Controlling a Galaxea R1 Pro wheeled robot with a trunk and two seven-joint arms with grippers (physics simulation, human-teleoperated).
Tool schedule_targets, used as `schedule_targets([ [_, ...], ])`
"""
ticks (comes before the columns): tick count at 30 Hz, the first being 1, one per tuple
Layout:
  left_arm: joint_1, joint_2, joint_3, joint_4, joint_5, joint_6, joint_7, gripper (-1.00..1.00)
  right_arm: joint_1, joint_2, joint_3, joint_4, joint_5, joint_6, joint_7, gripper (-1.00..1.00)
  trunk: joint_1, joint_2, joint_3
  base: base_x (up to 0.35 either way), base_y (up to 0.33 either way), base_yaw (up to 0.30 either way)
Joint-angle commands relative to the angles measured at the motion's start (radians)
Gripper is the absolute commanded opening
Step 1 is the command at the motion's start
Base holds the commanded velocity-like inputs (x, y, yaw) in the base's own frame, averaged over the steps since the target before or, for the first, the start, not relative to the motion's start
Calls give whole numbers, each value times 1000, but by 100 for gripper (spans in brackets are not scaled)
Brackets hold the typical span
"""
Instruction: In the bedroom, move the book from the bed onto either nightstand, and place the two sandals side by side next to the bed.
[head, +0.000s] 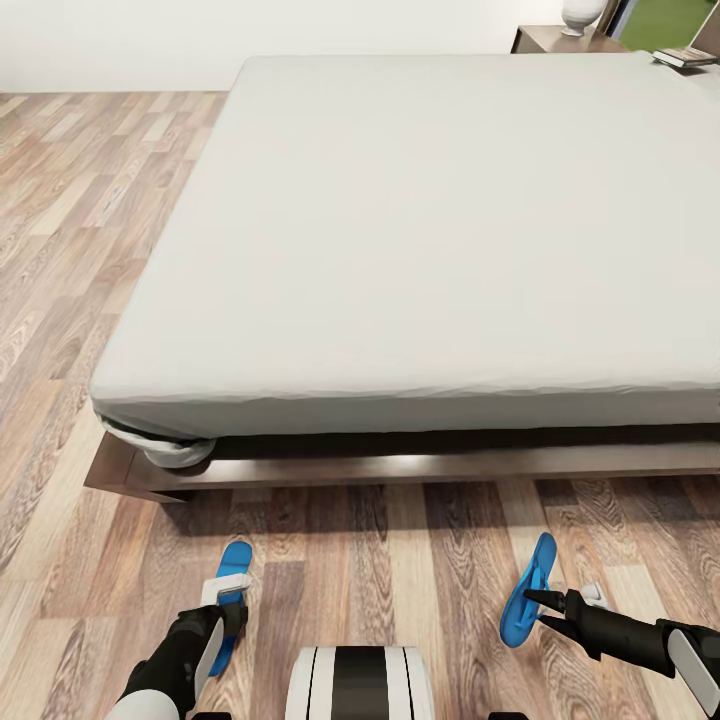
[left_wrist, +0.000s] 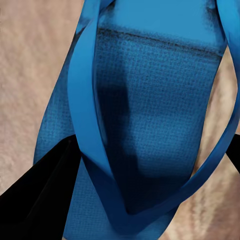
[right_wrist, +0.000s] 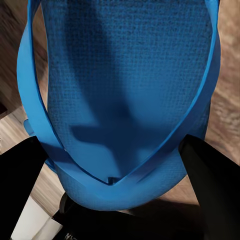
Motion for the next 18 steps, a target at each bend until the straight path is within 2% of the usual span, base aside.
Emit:
schedule_targets([
  [1,0,-1,5,-2,-6,4,-1,-100,0,0,-2,0,2,4,3,-100,0,0,-1,0,0,0],
  [6,0,-1,6,-2,-6,4,-1,-100,0,1,-2,0,2,4,3,-100,1,-1,-8,0,0,0],
  [17,0,-1,6,-2,-6,5,-1,-100,0,1,-2,0,2,4,3,-100,1,-1,-8,0,0,0],
  [18,0,-1,6,-2,-6,5,0,100,0,1,-2,0,2,4,3,-100,1,-1,-8,0,0,0],
])
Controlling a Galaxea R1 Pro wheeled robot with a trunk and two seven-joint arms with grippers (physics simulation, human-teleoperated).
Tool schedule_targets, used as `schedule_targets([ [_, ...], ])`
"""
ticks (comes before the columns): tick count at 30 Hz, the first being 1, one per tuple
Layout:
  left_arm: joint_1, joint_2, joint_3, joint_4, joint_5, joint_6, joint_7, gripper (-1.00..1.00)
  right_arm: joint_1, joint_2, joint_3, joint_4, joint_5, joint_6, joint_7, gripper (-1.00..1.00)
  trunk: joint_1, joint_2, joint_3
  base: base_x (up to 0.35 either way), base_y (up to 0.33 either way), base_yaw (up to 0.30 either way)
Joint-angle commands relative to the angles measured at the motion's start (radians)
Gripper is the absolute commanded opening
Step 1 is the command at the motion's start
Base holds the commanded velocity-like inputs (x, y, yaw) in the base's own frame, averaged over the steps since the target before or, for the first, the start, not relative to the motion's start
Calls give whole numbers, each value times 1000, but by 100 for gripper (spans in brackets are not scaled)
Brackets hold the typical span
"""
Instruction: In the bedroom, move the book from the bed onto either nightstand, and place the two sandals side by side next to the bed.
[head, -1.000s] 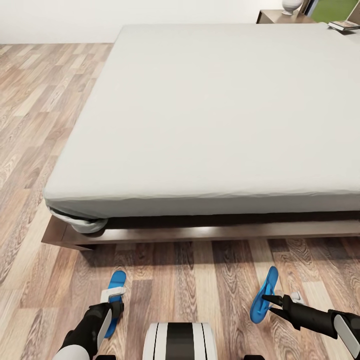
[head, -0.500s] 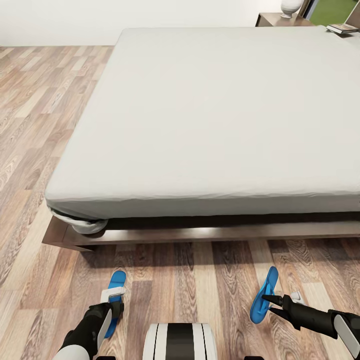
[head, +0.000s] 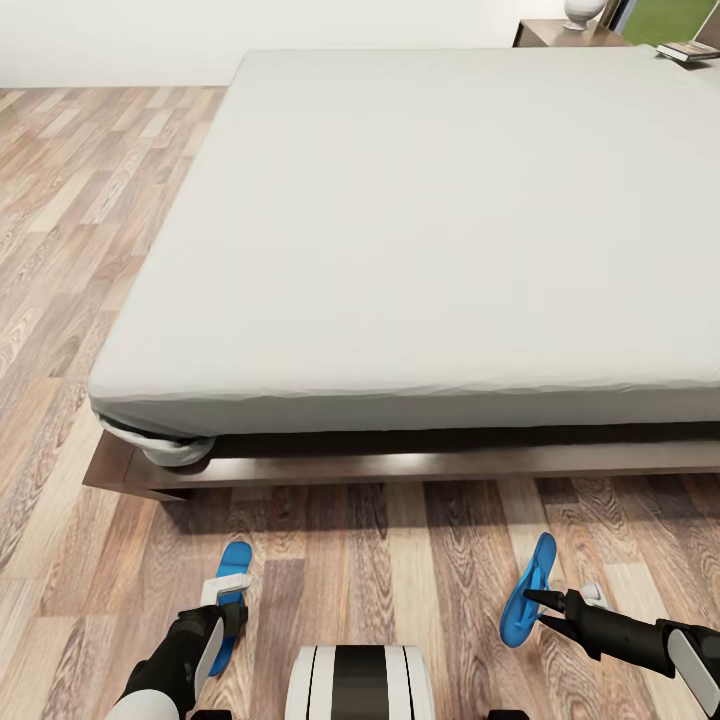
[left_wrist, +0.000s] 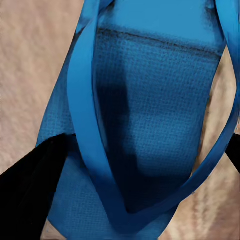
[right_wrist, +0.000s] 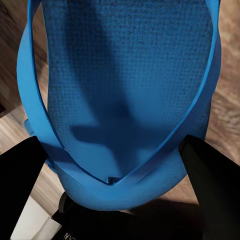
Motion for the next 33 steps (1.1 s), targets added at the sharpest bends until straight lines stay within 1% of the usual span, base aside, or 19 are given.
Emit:
schedule_targets([
  [1,0,-1,5,-2,-6,5,-1,100,0,0,-2,0,2,4,3,-100,0,0,-1,0,0,0],
  [17,0,-3,5,-2,-6,6,-1,100,0,0,-2,0,2,4,3,-100,0,0,-1,0,0,0],
  [33,0,-1,7,-3,-4,7,-9,100,0,1,3,3,6,2,1,-100,-7,3,61,0,0,0],
])
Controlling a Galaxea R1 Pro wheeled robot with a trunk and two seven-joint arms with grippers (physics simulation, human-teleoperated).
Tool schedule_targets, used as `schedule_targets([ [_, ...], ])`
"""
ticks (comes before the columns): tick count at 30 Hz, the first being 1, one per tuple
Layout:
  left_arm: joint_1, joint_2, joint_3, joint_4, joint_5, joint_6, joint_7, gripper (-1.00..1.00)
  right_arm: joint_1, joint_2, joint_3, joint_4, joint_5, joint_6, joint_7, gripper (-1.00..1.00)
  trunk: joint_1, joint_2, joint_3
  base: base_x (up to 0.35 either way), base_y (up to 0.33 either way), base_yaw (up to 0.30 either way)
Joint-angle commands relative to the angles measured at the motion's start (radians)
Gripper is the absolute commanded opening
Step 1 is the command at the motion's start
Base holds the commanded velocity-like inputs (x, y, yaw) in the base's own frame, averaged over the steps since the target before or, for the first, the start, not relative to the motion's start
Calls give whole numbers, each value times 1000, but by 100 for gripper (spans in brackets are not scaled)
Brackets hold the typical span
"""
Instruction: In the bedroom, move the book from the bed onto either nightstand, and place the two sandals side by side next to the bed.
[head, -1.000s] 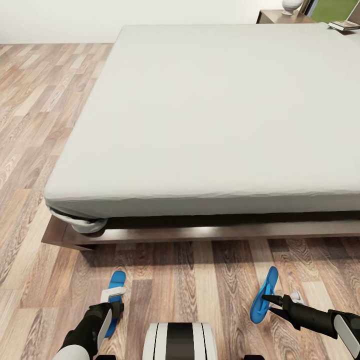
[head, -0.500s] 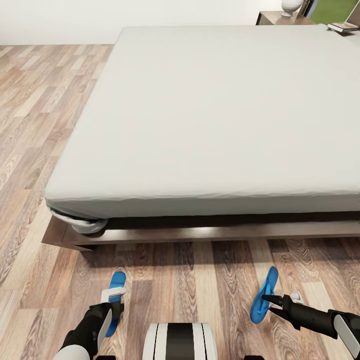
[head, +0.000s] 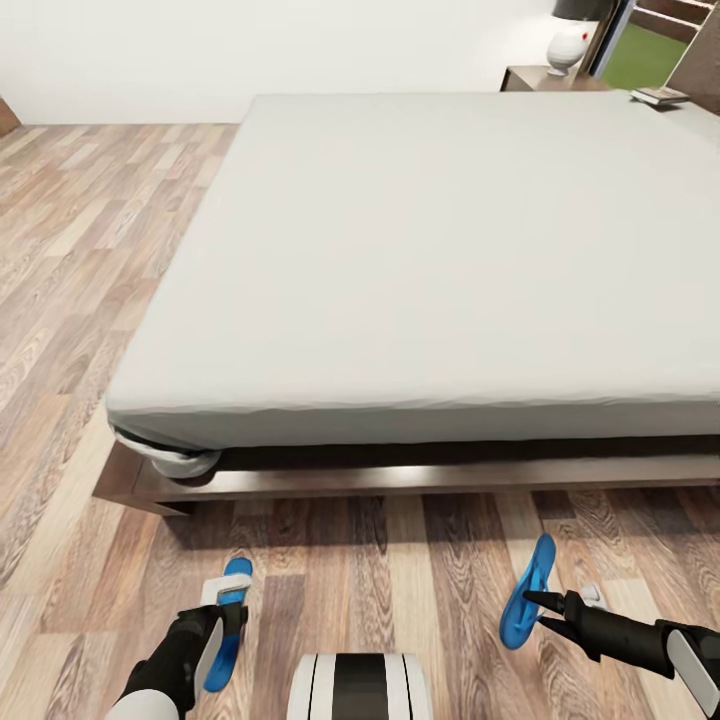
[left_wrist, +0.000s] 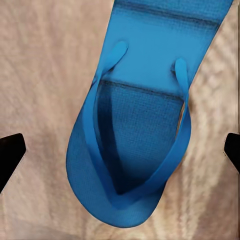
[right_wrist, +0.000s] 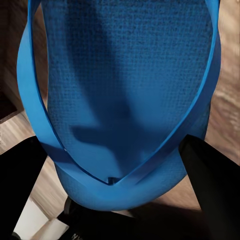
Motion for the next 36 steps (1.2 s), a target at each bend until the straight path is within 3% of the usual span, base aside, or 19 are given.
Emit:
schedule_targets([
  [1,0,0,6,-3,-5,5,-5,100,0,0,-2,0,5,2,2,-100,-1,0,3,0,0,0],
  [3,0,1,8,-16,-5,6,-40,100,0,1,-2,1,8,1,1,-100,-1,0,11,0,0,0],
  [6,0,20,12,-52,-4,11,-183,100,0,1,1,1,11,-2,-5,-100,-3,1,23,0,0,0],
  [9,0,72,16,-83,3,34,-386,100,0,2,4,1,15,-3,-8,-100,-4,2,34,0,0,0],
  [10,0,92,17,-96,6,53,-480,100,0,2,5,2,31,-4,-14,-100,-5,2,38,0,0,0],
  [11,0,107,17,-101,6,66,-549,100,0,2,5,1,52,-4,-25,-100,-5,2,42,0,0,0],
  [13,0,142,17,-107,8,88,-757,100,0,3,4,-2,158,-4,-121,-100,-5,2,42,0,0,0],
  [15,0,157,17,-109,8,93,-851,100,0,3,4,-13,239,-5,-221,-100,-5,2,42,0,0,0],
  [16,0,165,17,-109,8,95,-893,100,0,4,4,-36,312,-6,-335,-100,-5,2,42,0,0,0],
  [18,0,167,17,-109,9,96,-911,100,0,6,4,-52,366,-10,-435,-100,-5,2,42,0,0,0],
  [19,0,168,17,-110,9,95,-919,100,0,7,5,-60,410,-35,-522,-100,-5,2,42,0,0,0],
  [23,0,168,16,-109,11,95,-924,100,0,9,7,-61,465,-179,-622,-100,-5,2,42,0,0,0],
  [27,0,168,17,-108,11,95,-925,100,0,10,8,-51,486,-272,-636,-100,-5,2,42,0,0,0],
  [31,0,168,16,-108,11,95,-925,100,0,10,8,-47,504,-436,-637,-100,-5,2,42,0,0,0],
  [36,0,167,17,-108,11,95,-925,100,0,11,8,-48,506,-459,-634,-100,-5,2,42,0,0,0],
])
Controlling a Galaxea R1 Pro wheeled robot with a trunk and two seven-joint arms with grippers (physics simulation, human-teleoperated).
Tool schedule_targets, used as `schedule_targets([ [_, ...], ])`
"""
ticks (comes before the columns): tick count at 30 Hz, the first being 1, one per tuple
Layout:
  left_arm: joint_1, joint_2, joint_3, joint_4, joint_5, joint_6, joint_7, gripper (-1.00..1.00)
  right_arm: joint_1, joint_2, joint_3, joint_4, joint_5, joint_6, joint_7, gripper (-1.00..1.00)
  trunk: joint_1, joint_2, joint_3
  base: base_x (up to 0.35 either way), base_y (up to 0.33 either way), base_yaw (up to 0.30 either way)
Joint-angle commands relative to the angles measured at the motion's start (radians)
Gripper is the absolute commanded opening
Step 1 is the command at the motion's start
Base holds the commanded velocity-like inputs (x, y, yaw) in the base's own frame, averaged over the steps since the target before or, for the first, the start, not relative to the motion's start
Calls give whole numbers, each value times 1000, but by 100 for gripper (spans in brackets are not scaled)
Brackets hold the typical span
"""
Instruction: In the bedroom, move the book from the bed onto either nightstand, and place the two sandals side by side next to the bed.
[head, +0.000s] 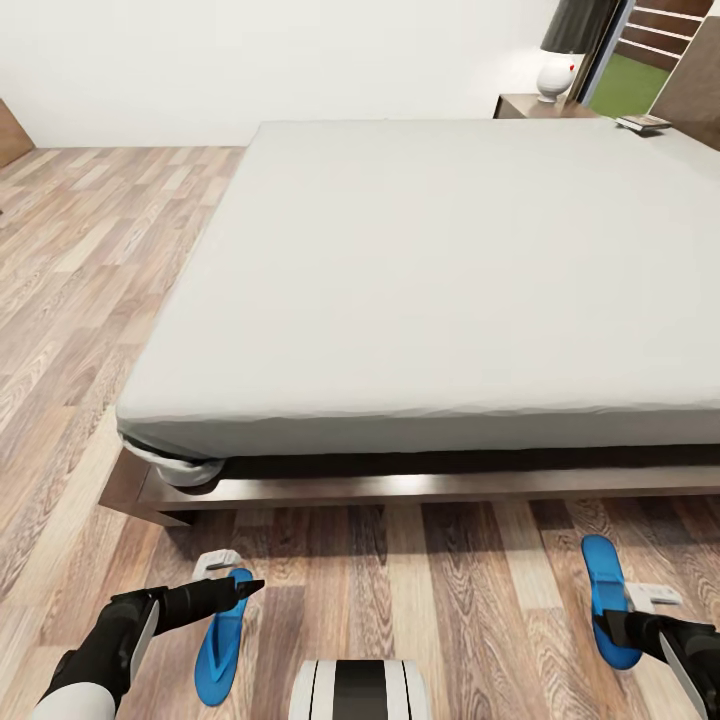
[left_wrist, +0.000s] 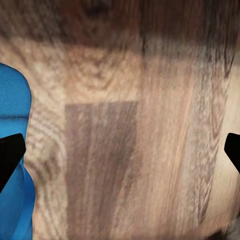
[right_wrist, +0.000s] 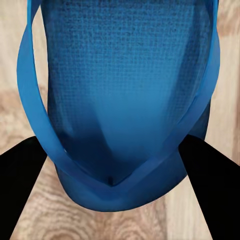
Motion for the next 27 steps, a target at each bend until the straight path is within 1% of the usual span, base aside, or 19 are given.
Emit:
schedule_targets([
  [1,-1,-1,5,-1,-7,7,-8,100,0,1,-5,-2,11,4,9,-100,0,0,-1,0,0,0],
  [5,-1,-1,5,0,-5,7,-8,100,0,1,-5,-3,11,3,9,-100,0,0,-1,0,131,0],
  [13,-1,0,7,0,-5,7,-8,100,0,2,-4,-3,11,0,5,-100,0,0,-1,0,276,0],
  [15,-1,0,7,0,-5,7,-8,100,0,6,-4,-2,11,-3,4,-100,0,0,-1,0,295,0],
  [16,-1,0,7,0,-5,7,-8,100,0,14,-4,0,13,-5,-3,-100,0,0,-1,0,297,0],
  [17,-1,0,7,0,-5,7,-8,100,0,18,-4,2,18,-5,-22,-100,0,0,-1,0,297,0],
  [18,-1,0,7,0,-5,7,-8,100,0,20,-4,5,25,-6,-56,-100,0,0,-1,0,298,0],
  [19,-1,0,7,0,-5,7,-8,100,0,22,-5,8,31,-6,-111,-100,0,0,-1,0,298,0],
  [21,-1,0,7,0,-5,7,-8,100,0,31,-5,11,41,-6,-345,-100,0,0,-1,0,298,0],
  [22,-1,0,7,0,-5,7,-8,100,0,35,-5,12,42,-6,-385,-100,0,0,-1,0,298,0],
  [24,-1,0,7,0,-5,7,-8,100,0,38,-5,12,39,-6,-418,-100,0,0,-1,0,298,0],
  [25,-1,0,7,0,-5,7,-8,100,0,40,-6,12,37,-5,-433,-100,0,0,-1,0,298,0],
  [27,-1,0,7,0,-5,8,-8,100,0,41,-6,12,35,-2,-439,-100,0,0,-1,0,298,0],
])
